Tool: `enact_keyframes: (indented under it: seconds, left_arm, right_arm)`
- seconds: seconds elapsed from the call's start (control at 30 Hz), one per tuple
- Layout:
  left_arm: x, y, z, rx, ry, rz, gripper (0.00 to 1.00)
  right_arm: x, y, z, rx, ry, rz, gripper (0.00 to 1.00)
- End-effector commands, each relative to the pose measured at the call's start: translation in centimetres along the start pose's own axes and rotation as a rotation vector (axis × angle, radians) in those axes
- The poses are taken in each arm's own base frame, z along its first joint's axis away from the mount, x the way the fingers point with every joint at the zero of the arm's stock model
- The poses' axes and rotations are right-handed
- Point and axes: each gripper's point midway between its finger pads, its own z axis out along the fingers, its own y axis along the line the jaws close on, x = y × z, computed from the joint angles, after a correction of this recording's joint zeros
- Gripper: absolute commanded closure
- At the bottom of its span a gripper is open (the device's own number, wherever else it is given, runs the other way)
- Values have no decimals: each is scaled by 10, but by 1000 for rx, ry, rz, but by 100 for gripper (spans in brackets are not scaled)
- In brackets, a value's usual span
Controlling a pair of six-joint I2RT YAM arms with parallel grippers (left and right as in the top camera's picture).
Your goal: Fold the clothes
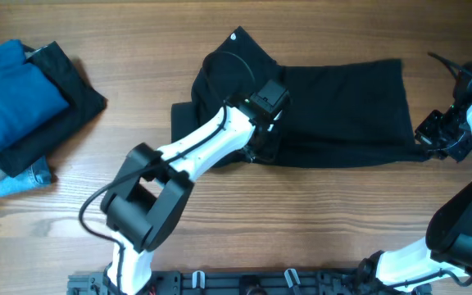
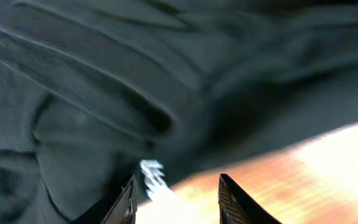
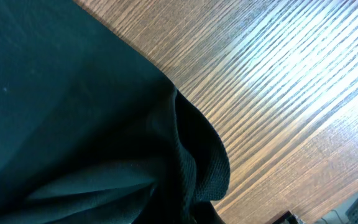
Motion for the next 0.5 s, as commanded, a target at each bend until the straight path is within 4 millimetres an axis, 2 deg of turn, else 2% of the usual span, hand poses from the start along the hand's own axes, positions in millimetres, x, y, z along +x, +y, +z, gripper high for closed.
enact_keyframes:
  seconds: [0.0,0.27,0.47]
  left_arm:
    - [-2,32,12,-123,-6,-49,58]
    - [-20,65,8,-149,-56,-165,57]
    - [-27,71,7,-138,-76,-184,56]
  right_arm:
    - [-7,0,-6,-11,-25,-2,93]
    - [-7,0,-6,-11,-25,-1,93]
    - [-7,0,-6,-11,-26,-1,93]
